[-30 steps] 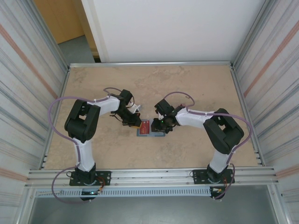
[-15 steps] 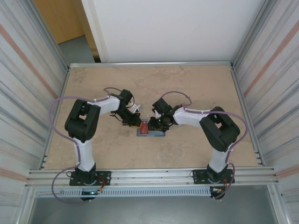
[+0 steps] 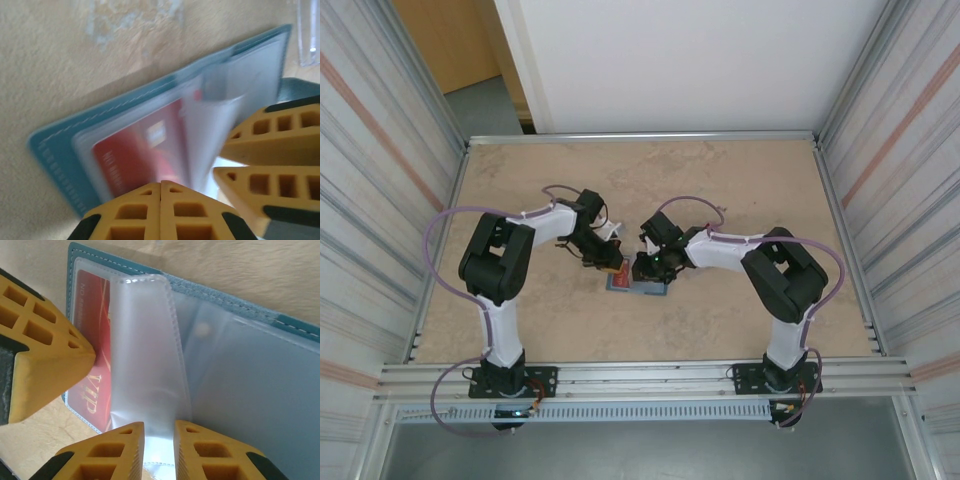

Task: Put the credit cards into the card holder
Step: Flip over the card slot on the card holder.

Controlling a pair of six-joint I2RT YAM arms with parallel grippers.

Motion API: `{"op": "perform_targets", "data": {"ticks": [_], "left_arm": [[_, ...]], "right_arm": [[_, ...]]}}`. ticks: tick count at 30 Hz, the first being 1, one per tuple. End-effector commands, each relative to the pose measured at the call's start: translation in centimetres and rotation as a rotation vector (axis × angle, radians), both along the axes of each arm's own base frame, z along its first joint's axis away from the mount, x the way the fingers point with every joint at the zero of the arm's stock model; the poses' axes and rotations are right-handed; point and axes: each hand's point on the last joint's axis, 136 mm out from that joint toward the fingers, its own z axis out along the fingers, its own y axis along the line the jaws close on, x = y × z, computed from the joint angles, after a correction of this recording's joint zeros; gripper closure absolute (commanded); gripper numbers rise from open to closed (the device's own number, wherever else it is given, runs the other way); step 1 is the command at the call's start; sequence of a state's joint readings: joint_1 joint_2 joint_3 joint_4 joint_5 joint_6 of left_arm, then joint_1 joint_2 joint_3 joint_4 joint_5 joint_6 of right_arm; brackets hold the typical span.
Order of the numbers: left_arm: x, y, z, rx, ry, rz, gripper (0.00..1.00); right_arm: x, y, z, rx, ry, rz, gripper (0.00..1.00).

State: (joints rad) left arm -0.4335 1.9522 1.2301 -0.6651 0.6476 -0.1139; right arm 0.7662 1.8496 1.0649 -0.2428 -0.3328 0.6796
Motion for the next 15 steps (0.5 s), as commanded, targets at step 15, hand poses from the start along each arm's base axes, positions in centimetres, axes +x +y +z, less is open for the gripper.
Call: {"op": "perform_targets", "data": {"ticks": [15], "left_arm": [[0.7, -2.8, 3.4, -0.126, 0.028, -0.037, 1.0]], "right_arm": [[-0.7, -0.5, -1.8, -0.045, 0.035, 0.002, 0.78]]}}
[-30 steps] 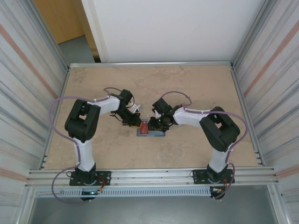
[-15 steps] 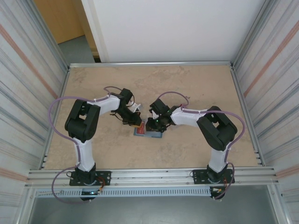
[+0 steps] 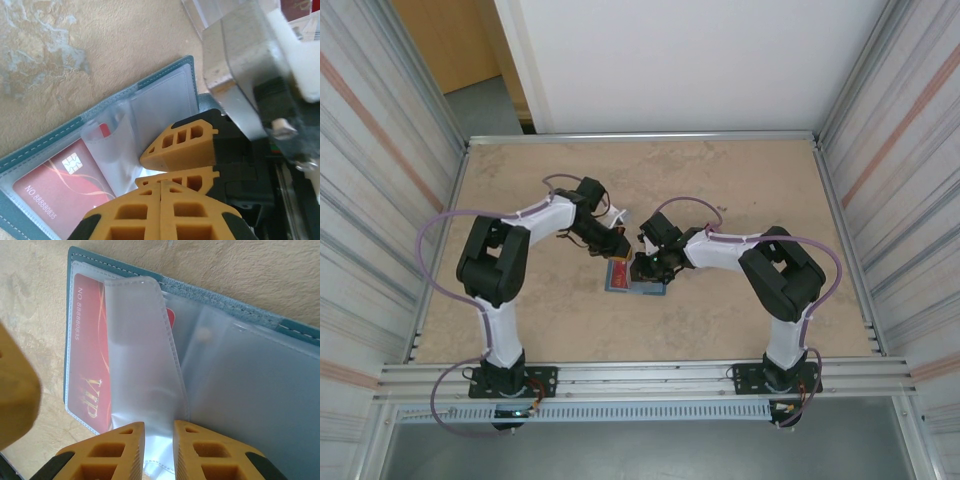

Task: Put the credit cards into the card holder
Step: Flip over the card slot on the card holder.

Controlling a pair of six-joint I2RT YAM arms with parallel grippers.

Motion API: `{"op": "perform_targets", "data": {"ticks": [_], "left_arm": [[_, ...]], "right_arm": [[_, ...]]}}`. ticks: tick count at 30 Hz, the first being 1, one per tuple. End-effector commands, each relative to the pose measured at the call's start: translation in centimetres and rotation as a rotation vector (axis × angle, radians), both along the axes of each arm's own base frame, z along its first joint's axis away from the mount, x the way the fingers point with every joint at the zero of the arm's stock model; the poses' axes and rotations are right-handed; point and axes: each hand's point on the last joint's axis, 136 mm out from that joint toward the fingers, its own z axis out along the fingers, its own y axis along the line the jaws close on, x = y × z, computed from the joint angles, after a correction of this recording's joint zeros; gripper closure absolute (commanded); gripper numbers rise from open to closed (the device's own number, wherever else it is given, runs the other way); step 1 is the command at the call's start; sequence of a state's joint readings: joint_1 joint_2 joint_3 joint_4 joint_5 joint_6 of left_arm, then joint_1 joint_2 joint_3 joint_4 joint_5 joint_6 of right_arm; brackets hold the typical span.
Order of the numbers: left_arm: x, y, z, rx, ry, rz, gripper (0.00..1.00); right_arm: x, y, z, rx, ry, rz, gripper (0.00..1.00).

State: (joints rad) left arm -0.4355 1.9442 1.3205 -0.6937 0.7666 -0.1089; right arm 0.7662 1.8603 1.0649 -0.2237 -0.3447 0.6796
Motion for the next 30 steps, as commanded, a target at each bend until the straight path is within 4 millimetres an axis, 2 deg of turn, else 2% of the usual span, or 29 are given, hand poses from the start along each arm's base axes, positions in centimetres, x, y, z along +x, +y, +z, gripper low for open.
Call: {"op": "perform_targets", "data": {"ticks": [1, 13, 17, 21, 24, 26, 30], "left_arm": [[-0.5, -0.4, -0.7, 0.019, 0.044, -0.021, 1.0], [-0.5, 0.7, -3.6, 0.127, 0.041, -0.043, 1.0], [-0.5, 0.9, -3.9, 0.138, 0.041, -0.047, 1.0], [-0.6, 1.1, -4.3, 0.149, 0.044, -0.052, 1.0], [-0.6, 1.1, -4.1, 0.146, 0.038, -0.053, 1.0], [-0.6, 1.1, -4.1, 0.147, 0.039, -0.052, 1.0], [-0.6, 1.1, -4.1, 0.147, 0.039, -0.053, 1.0]], "right_arm": [[-0.8, -0.8, -1.6, -0.058, 0.032, -0.001, 0.78], [-0.6, -0.9, -0.3, -0.052, 0.007, -0.001, 0.78], [-0.5, -0.9, 1.0, -0.043, -0.011, 0.001, 0.77], [-0.3, -1.0, 3.3, -0.012, -0.048, -0.005, 0.76], [0.3, -1.7, 4.4, 0.01, -0.063, -0.032, 0.76], [0.8, -2.3, 4.6, 0.024, -0.062, -0.052, 0.75], [1.3, -2.3, 3.7, 0.044, -0.026, -0.066, 0.72]]}}
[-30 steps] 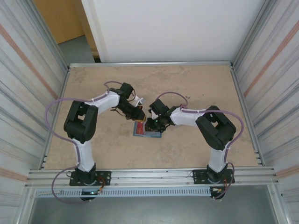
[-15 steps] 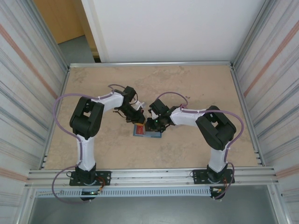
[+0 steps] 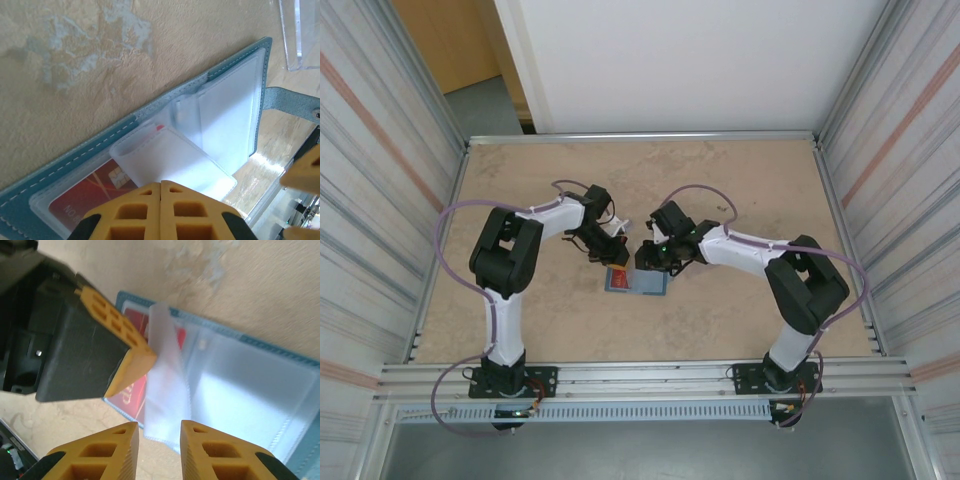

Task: Put the credit cards into the card holder
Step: Flip over the card slot on the card holder.

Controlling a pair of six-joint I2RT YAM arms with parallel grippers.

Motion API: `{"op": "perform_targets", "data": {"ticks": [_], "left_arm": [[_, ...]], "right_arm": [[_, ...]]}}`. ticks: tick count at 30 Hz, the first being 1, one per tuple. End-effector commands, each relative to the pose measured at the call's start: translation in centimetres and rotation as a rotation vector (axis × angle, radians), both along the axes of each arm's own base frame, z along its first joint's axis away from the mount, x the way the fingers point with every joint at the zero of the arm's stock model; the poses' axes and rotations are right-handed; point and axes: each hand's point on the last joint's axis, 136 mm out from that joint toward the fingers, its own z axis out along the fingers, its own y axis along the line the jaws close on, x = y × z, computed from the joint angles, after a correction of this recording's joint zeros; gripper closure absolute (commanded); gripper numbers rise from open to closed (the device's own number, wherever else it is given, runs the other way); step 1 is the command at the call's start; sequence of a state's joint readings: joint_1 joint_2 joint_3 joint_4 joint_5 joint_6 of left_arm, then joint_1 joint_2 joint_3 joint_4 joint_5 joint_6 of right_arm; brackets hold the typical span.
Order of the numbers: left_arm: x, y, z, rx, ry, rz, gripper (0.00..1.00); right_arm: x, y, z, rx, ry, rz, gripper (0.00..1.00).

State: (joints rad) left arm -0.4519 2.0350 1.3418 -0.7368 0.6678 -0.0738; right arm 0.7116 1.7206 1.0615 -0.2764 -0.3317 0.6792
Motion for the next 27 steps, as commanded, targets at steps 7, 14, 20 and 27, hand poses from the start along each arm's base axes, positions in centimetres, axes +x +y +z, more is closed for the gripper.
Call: {"op": "perform_targets", "data": {"ticks": [7, 14, 20, 27], "left_arm": [[-0.1, 0.1, 0.2, 0.01, -0.009, -0.023, 1.0], [0.0, 0.0, 1.3, -0.007, -0.027, -0.018, 1.0], [0.6, 0.4, 4.9, -0.056, -0.106, 0.003, 1.0], [1.7, 3.0, 6.9, -0.058, -0.206, 0.058, 0.99]], "right_arm": [[-0.6, 0.8, -3.1, 0.048, 0.113, -0.003, 0.71], [-1.7, 1.9, -3.3, 0.061, 0.132, 0.027, 0.71], [-1.9, 3.1, -2.0, 0.092, 0.113, 0.045, 0.72], [-1.5, 5.3, -1.6, 0.111, 0.106, 0.079, 0.71]]}}
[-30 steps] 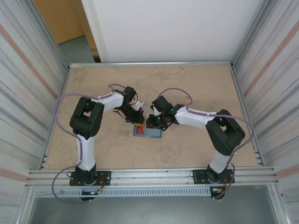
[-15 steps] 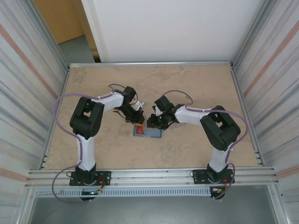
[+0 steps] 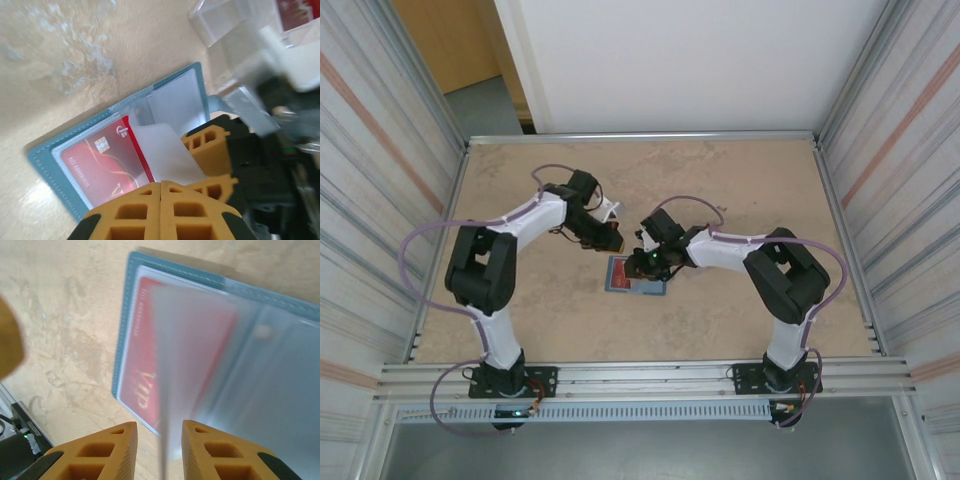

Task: Put the credit cards into the card holder
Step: Flip over the card slot on the card holder.

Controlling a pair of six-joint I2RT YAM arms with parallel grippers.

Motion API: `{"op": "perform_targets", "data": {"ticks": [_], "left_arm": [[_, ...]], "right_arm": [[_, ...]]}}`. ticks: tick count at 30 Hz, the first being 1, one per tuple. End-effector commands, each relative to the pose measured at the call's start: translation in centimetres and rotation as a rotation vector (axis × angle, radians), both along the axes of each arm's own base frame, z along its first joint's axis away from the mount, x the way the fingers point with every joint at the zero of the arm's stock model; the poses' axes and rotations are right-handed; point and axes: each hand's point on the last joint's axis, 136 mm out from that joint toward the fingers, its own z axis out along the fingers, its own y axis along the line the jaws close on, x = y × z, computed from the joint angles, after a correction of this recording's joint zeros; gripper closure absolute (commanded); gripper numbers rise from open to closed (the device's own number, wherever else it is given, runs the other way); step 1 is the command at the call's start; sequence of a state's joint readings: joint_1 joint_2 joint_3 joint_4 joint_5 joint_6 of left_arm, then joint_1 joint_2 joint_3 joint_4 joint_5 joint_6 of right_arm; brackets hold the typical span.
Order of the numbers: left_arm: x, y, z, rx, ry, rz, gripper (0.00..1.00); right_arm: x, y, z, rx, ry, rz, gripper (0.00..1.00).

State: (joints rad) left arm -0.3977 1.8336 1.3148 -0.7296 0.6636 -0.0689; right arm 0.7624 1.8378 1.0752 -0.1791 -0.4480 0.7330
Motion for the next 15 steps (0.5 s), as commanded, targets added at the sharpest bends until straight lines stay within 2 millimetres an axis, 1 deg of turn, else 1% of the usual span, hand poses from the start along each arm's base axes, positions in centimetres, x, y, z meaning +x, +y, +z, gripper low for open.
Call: {"op": "perform_targets", "data": {"ticks": [1, 4, 9, 12, 15], "left_arm": [[0.2, 1.8, 0.5, 0.015, -0.045, 0.019, 0.99], [0.8, 3.1, 1.0, 0.018, -0.079, 0.04, 0.98], [1.2, 4.8, 1.9, 0.079, -0.184, 0.02, 0.97], [1.4, 5.4, 2.4, 0.081, -0.212, 0.029, 0.97], [1.3, 5.4, 2.3, 0.077, -0.214, 0.017, 0.97]], "right_arm": [[0.6, 2.0, 0.7, 0.038, 0.004, 0.013, 0.71], [0.9, 3.1, 0.4, 0.044, 0.011, 0.03, 0.7], [1.0, 4.8, -0.4, 0.05, 0.03, 0.064, 0.7], [1.0, 5.1, -1.1, 0.043, 0.04, 0.073, 0.7], [1.2, 4.8, -1.8, 0.032, 0.055, 0.068, 0.7]]}}
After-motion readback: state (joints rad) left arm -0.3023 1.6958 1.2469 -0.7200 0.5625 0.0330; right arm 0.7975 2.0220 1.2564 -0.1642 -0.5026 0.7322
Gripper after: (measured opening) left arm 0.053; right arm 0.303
